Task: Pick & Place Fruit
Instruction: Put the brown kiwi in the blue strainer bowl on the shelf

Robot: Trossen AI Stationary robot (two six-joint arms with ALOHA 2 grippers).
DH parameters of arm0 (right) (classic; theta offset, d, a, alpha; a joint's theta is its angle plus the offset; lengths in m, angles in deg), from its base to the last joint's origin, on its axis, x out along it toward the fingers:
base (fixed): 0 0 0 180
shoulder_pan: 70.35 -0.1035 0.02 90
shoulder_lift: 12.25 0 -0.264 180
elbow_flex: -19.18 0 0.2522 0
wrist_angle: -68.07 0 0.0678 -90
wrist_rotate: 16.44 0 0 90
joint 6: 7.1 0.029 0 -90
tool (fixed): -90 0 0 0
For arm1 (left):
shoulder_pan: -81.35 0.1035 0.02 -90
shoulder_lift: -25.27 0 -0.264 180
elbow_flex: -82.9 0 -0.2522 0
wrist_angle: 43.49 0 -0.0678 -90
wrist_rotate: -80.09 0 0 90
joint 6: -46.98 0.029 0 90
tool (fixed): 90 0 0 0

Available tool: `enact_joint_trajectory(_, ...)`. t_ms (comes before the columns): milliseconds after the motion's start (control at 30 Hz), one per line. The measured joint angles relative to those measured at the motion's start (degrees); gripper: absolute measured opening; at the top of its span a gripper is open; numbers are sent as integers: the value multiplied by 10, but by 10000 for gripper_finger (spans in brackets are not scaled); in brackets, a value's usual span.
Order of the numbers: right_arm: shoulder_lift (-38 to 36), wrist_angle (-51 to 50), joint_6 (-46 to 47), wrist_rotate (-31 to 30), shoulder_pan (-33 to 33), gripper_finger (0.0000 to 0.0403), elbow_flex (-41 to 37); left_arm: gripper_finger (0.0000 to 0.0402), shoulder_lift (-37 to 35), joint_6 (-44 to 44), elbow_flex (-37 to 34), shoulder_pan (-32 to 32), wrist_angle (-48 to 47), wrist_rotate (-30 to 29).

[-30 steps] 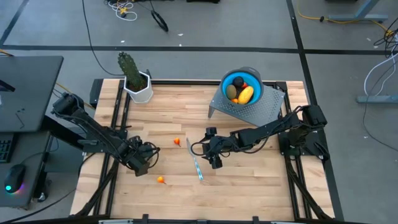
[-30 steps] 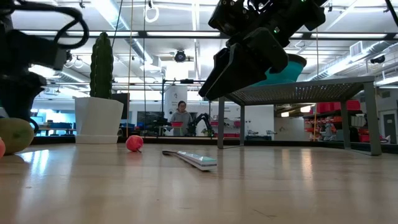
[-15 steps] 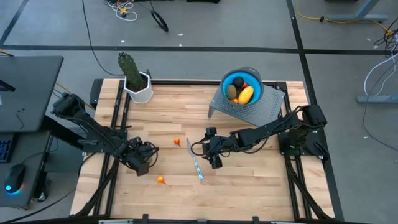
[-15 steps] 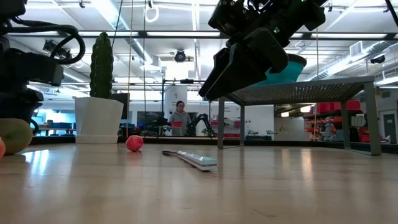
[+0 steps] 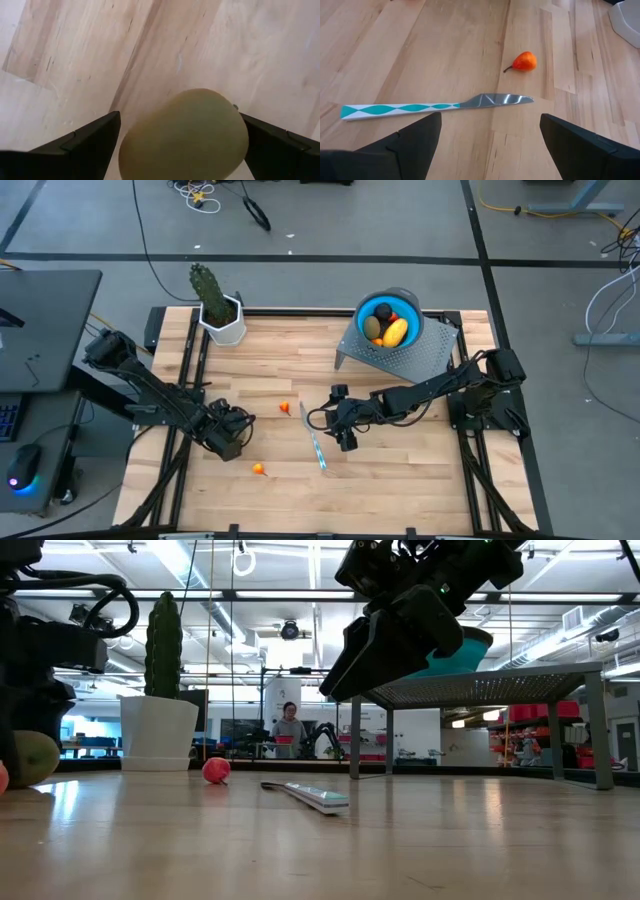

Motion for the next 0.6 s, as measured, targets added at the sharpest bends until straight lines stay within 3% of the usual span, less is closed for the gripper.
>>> enact_joint_trajectory(600,0,-2,0,2,0,350,0,380,0,-1,0,0,-5,2)
